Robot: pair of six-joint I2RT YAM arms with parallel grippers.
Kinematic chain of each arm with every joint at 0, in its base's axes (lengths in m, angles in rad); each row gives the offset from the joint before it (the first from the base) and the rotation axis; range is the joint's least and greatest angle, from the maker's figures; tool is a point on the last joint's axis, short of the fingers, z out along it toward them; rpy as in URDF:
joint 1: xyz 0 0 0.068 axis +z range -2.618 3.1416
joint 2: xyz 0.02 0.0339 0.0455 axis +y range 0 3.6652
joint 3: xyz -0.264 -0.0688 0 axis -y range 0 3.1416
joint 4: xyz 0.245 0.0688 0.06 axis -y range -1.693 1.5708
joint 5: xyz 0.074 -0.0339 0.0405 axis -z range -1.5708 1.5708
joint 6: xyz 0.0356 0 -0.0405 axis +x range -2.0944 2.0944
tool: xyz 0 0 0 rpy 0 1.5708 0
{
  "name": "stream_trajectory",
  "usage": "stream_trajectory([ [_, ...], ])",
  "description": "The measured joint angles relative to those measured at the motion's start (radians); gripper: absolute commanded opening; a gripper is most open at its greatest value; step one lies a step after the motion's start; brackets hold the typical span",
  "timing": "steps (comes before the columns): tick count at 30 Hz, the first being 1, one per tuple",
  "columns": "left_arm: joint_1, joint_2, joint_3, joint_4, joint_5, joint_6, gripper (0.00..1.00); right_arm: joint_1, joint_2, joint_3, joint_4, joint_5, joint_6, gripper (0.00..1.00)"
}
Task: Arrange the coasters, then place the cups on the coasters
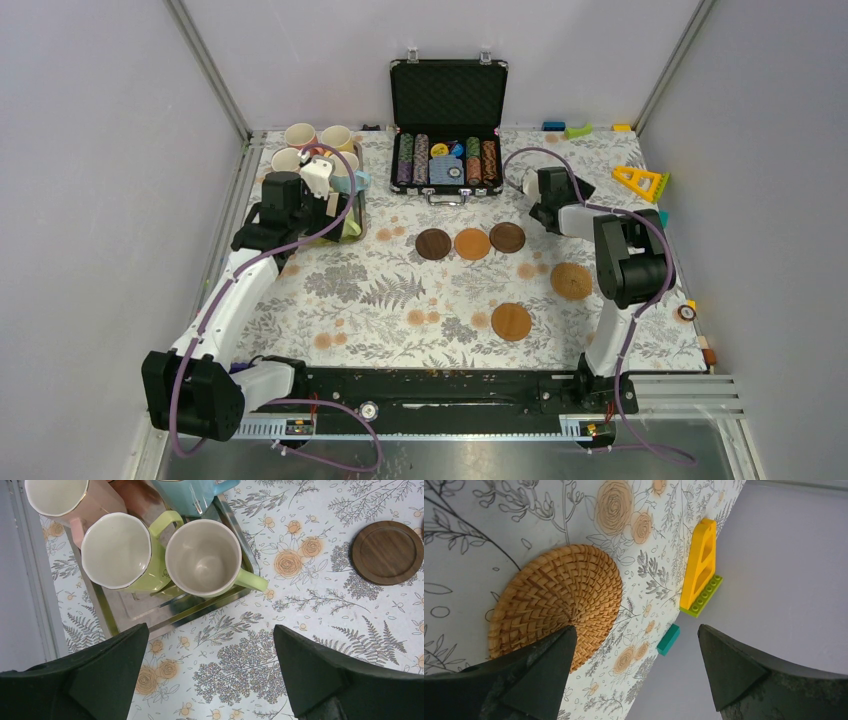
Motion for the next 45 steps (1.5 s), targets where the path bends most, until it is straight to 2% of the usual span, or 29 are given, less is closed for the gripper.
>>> stream_trajectory([
  [6, 0.0, 0.0, 0.0, 0.0, 0.0, 0.0, 0.99, 0.0, -0.004, -0.021, -0.029, -0.03, -0.033, 1.0],
  [16, 0.0, 0.0, 0.0, 0.0, 0.0, 0.0, 0.99, 0.0, -0.155, -0.129, -0.177, -0.153, -0.037, 1.0],
  [22, 0.0, 0.0, 0.0, 0.0, 0.0, 0.0, 0.99, 0.0, -0.199, -0.151, -0.169, -0.144, 0.002, 1.0],
  [28, 0.0, 0.0, -0.002, 0.0, 0.0, 0.0, 0.99, 0.001, -0.457, -0.154, -0.288, -0.249, 0.063, 1.0],
  [32, 0.002, 0.0, -0.002, 0.0, 0.0, 0.0, 0.99, 0.001, -0.585, -0.231, -0.308, -0.304, 0.045, 1.0],
  [38, 0.002, 0.0, -0.002, 0.0, 0.0, -0.004, 0.99, 0.002, -0.577, -0.409, -0.392, -0.365, 0.014, 1.0],
  [45, 0.002, -0.004, -0.002, 0.0, 0.0, -0.008, 0.99, 0.003, -0.581, -0.457, -0.377, -0.366, -0.038, 1.0],
])
